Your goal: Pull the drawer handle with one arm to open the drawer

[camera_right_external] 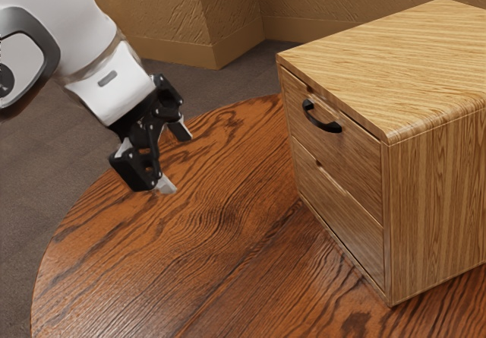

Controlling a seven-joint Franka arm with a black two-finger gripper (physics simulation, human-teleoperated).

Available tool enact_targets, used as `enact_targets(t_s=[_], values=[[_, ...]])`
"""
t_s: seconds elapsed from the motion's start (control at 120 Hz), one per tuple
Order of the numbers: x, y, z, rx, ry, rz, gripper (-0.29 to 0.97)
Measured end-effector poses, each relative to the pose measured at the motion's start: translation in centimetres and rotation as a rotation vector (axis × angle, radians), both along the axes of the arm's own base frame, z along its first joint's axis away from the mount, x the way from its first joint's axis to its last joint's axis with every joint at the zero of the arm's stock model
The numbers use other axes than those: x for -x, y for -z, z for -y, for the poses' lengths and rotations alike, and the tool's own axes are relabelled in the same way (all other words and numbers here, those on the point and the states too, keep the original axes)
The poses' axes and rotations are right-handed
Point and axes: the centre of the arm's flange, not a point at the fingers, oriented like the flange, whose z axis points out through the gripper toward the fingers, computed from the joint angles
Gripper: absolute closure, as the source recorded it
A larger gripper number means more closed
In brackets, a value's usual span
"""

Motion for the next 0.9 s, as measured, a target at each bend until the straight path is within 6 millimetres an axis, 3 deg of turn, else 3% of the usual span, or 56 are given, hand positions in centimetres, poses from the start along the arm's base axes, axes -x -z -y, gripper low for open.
enact_targets(t_s=[0.4, 0.55, 0.642, 0.708, 0.758, 0.9], values=[[0.7, -2.2, 9.9, -0.372, 0.517, 0.227, 0.02], [-1.6, -2.1, 13.8, -0.426, 0.646, 0.243, 0.02], [-3.2, -1.5, 14.0, -0.442, 0.679, 0.235, 0.02], [-4.6, -1.4, 11.0, -0.42, 0.634, 0.219, 0.02], [-5.0, -1.2, 10.1, -0.408, 0.628, 0.212, 0.02], [-5.0, -0.3, 11.8, -0.42, 0.689, 0.204, 0.02]])
